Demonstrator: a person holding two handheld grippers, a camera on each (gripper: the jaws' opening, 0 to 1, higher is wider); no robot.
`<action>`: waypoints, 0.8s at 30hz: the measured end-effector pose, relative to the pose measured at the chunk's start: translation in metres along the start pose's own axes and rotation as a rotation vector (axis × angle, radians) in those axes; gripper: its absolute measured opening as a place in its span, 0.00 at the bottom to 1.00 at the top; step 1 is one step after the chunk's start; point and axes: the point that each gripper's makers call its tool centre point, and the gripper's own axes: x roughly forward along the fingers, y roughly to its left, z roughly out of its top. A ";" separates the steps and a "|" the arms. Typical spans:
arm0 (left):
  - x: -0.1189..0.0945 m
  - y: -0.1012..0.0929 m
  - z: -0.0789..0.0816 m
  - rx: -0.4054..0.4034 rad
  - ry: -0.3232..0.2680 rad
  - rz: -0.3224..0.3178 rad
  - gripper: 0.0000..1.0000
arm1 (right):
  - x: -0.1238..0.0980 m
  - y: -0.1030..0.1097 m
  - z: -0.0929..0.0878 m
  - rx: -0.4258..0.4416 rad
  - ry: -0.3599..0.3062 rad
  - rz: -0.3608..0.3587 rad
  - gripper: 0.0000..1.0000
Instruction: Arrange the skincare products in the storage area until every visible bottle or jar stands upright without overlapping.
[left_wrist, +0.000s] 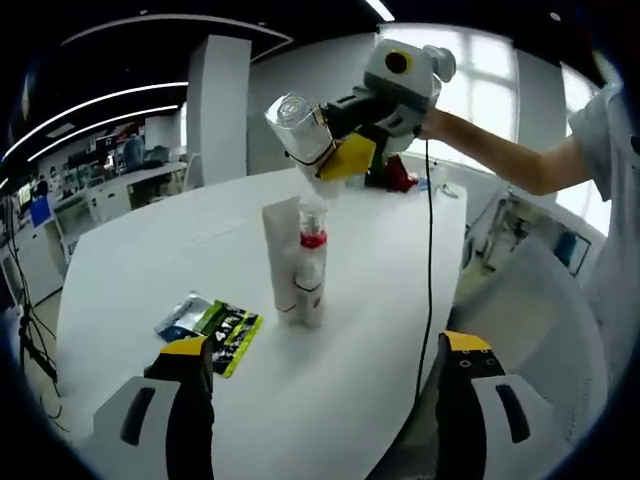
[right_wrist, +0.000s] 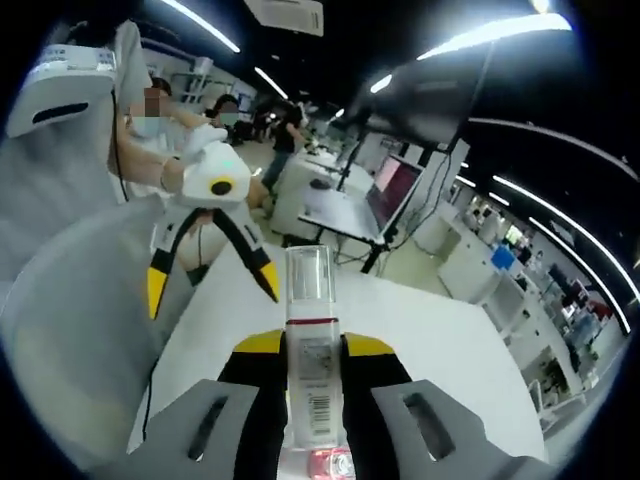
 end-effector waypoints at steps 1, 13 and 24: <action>0.001 -0.001 0.001 0.005 0.001 -0.006 0.85 | 0.001 0.002 -0.001 0.006 -0.001 0.000 0.19; 0.015 -0.008 0.021 0.069 -0.051 -0.039 0.79 | 0.010 0.037 -0.006 0.123 -0.057 -0.020 0.19; 0.028 -0.026 0.033 0.077 -0.082 -0.114 0.56 | 0.016 0.055 -0.001 0.226 -0.137 -0.060 0.19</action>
